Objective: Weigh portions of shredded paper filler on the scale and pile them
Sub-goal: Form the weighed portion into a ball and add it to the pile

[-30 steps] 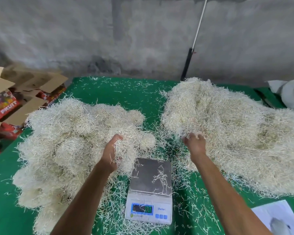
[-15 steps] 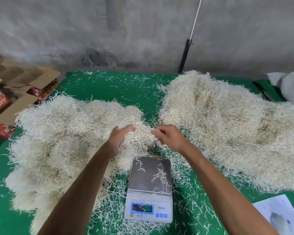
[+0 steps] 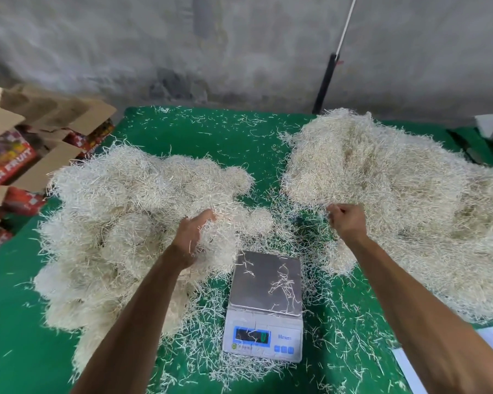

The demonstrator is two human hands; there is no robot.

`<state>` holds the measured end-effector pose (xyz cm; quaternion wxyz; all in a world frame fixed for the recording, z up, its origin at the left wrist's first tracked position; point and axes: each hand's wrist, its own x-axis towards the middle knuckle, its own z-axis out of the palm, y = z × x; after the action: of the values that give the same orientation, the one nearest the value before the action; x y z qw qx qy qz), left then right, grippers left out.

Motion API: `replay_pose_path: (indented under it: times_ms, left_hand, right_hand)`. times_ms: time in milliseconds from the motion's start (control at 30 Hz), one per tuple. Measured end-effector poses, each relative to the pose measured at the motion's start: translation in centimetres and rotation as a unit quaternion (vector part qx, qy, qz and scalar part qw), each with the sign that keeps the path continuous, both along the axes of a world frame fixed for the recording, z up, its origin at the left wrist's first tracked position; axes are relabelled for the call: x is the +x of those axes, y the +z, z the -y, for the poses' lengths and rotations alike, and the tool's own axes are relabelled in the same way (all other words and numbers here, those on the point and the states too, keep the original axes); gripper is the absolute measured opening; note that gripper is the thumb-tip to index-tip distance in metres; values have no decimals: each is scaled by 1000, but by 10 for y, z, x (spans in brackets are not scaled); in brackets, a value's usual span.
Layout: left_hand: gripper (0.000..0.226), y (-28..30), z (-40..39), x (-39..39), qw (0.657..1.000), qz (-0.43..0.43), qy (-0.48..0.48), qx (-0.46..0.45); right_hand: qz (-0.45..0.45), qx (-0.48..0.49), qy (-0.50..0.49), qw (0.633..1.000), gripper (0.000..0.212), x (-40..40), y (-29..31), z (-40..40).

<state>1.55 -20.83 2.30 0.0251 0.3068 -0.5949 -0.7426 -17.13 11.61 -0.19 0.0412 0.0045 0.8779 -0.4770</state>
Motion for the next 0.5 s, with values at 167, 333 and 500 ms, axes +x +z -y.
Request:
replay_pose_path:
  times_ms: [167, 333, 500]
  left_hand:
    - [17, 1, -17, -8, 999, 11, -12, -29]
    - [37, 8, -39, -20, 998, 4, -35, -59]
    - [111, 8, -71, -20, 968, 54, -166, -181]
  right_hand:
    - [49, 134, 133, 981, 61, 22, 5, 25]
    - [-92, 119, 172, 974, 52, 65, 30, 67]
    - [190, -153, 242, 939, 93, 122, 41, 94]
